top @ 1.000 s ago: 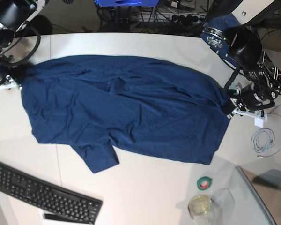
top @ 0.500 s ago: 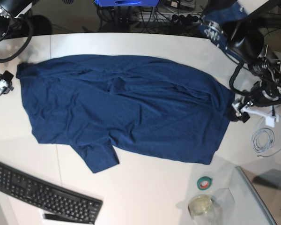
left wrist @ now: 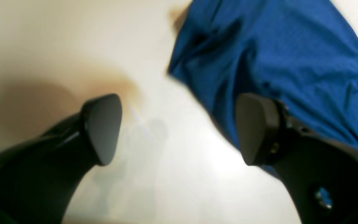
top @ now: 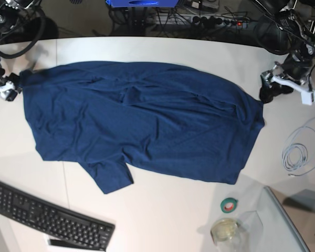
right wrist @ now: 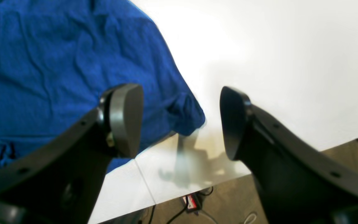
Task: Layout the t-shirt on the table in an organized manner, then fold the t-shirt properly
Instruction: 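Release the shirt corner with the left gripper and regrasp it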
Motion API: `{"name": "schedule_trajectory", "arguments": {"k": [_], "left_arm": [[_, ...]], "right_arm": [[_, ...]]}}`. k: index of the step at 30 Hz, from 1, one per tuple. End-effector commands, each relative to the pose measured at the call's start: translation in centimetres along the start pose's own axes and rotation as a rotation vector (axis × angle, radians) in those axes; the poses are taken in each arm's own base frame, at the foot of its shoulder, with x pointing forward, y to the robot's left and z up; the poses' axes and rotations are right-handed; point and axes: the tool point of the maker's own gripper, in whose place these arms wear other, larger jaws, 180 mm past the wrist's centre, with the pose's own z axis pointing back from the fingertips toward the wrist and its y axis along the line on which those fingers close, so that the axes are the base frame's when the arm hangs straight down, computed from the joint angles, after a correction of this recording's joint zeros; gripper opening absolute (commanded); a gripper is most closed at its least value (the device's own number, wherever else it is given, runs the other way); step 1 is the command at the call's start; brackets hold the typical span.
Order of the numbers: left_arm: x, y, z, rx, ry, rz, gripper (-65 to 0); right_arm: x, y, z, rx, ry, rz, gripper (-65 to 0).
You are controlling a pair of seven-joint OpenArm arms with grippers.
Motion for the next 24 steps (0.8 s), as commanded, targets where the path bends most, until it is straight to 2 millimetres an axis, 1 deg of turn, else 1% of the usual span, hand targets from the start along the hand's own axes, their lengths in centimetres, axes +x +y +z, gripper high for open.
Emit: {"name": "schedule_trajectory", "arguments": {"k": [1, 3, 5, 7, 9, 11, 13, 14, 16, 18, 21, 24], "left_arm": [[0.8, -0.3, -0.1, -0.022, -0.036, -0.02, -10.4], [0.2, -1.2, -1.0, -0.056, -0.044, -0.009, -10.4], [-0.4, -1.5, -2.0, -0.078, -0.039, 0.007, -10.4], [-1.2, -1.4, -2.4, -0.085, -0.032, 0.033, -10.4], [-1.4, -1.3, -2.7, -0.086, -0.045, 0.055, -10.4], [-1.2, -1.4, -3.3, -0.09, -0.056, 0.065, -10.5], [-1.5, -1.3, -3.6, -0.091, -0.048, 0.081, -14.3], [-1.0, -1.2, -3.7, -0.093, -0.055, 0.08, -17.8], [-0.9, -1.3, -4.1, -0.096, -0.056, 0.087, -23.9], [-1.0, -1.3, -4.3, -0.099, -0.052, 0.097, -27.0], [-1.2, -1.3, -4.4, -0.099, -0.049, 0.102, -28.8], [-1.2, -1.3, -4.4, -0.099, -0.048, 0.103, -29.0]], "right_arm": [[1.7, 0.0, 0.4, 0.004, -0.059, 0.012, -28.1], [1.7, 0.0, 0.4, 0.004, -0.059, 0.012, -28.1], [1.7, 0.0, 0.4, 0.005, -0.06, 0.012, -28.1], [1.7, -0.1, 0.4, 0.003, -0.059, 0.012, -28.1], [1.4, -0.2, 0.4, -0.001, -0.055, 0.013, -28.1], [1.3, -0.3, 0.5, -0.004, -0.051, 0.015, -28.1], [1.2, -0.4, 0.5, -0.004, -0.05, 0.015, -28.1], [1.2, -0.4, 0.5, -0.004, -0.05, 0.015, -28.1], [1.2, -0.4, 0.5, -0.004, -0.05, 0.015, -28.1], [1.2, -0.4, 0.5, -0.004, -0.05, 0.015, -28.1], [1.2, -0.4, 0.5, -0.004, -0.05, 0.015, -28.1], [1.2, -0.4, 0.4, -0.004, -0.049, 0.014, -28.1]]}}
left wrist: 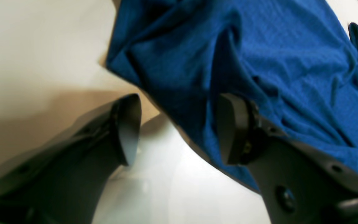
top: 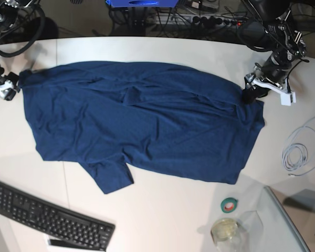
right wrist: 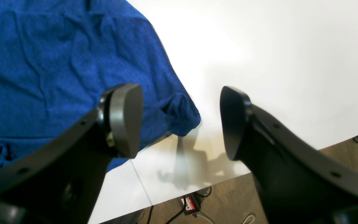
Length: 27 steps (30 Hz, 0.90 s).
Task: Layout the t-shirt on the table in an organized manner, then fold the t-shirt properly
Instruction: 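Release the shirt corner with the left gripper and regrasp it, then regrasp the shirt corners with both grippers and pull them taut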
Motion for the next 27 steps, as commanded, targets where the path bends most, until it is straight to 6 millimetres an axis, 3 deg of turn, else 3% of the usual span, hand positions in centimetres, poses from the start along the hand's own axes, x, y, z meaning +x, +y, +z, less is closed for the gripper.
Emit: {"name": "schedule_trajectory", "arguments": {"k": [1, 11, 13, 18, 24, 27], "left_arm": [[1.7, -0.1, 0.2, -0.013, -0.05, -0.017, -29.0], [0.5, -0.1, -1.1, -0.032, 0.005, 0.009, -30.3], [0.5, -0.1, -0.9, -0.03, 0.005, -0.001, -37.4], [0.6, 0.0, -0.1, -0.022, -0.001, -0.018, -64.7], [1.2, -0.1, 2.0, -0.003, -0.025, -0.093, -65.0], [0.4, 0.2, 3.0, 0.01, -0.01, -0.112, -65.0]], "right_arm": [[1.4, -0.1, 0.3, 0.002, -0.046, 0.011, -28.1], [1.4, -0.2, 0.3, 0.0, -0.046, 0.008, -28.1], [1.4, -0.2, 0.3, 0.0, -0.046, 0.008, -28.1], [1.4, -0.3, 0.4, -0.002, -0.047, 0.006, -28.1], [1.3, -0.1, 0.3, 0.001, -0.046, 0.007, -28.1], [1.3, -0.1, 0.3, 0.001, -0.046, 0.007, -28.1]]}}
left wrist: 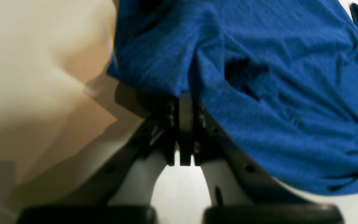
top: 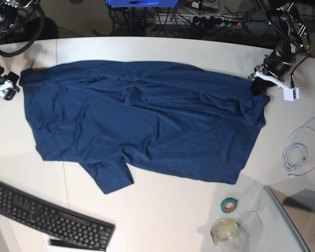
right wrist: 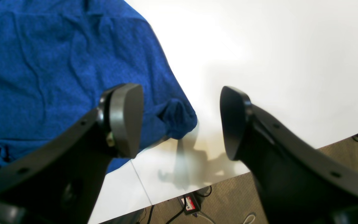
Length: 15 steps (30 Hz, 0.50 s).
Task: Layout the t-shirt on the table in an organized manner, then fold the t-shirt properly
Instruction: 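Regrasp the shirt corners with both grippers and pull them taut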
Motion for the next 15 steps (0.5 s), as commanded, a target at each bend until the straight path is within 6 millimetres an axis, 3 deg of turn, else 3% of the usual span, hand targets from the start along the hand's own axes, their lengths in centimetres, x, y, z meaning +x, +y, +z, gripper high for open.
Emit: {"name": "schedule_trajectory", "arguments": {"k": [1, 7, 11, 15], "left_arm": [[0.8, 0.0, 0.6, -0.004, -0.031, -0.016, -65.0], [0.0, 1.9, 4.2, 0.125, -0.075, 0.033, -65.0], [0.6, 1.6, 5.9, 0.148, -0.052, -0.021, -65.0], [0.8, 0.9, 6.3, 0.149, -0.012, -0.057, -65.0]], "right_arm": [[1.3, 0.0, 0.3, 0.004, -0.045, 0.011, -28.1], [1.3, 0.0, 0.3, 0.004, -0.044, 0.013, -28.1], [1.1, -0.1, 0.3, -0.001, -0.038, 0.003, -28.1], [-0.4, 0.0, 0.3, -0.002, -0.01, -0.018, -28.1]]}}
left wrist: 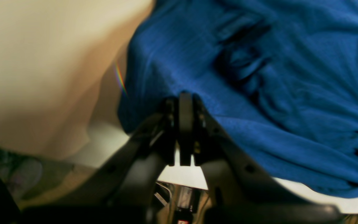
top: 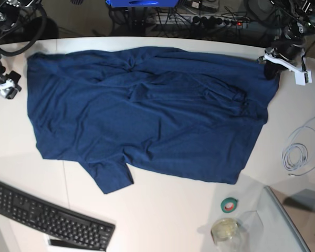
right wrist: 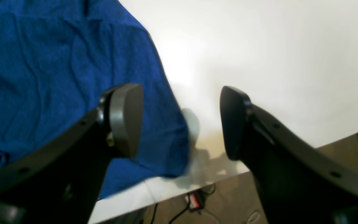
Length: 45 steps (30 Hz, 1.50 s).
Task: Layout the t-shirt on the table in an organized manner, then fold the t-shirt properly
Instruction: 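Regrasp the shirt corners with both grippers and pull them taut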
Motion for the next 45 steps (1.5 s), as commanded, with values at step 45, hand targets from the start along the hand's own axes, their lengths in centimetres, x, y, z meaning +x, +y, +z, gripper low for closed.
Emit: {"name": "schedule_trajectory", "arguments": {"k": [45], "left_arm": [[-0.9, 0.2, 0.8, 0.012, 0.014, -0.004, -65.0]], "right_arm": [[-8.9, -0.2, -0.3, 0.069, 0.201, 0.028, -26.1]]}}
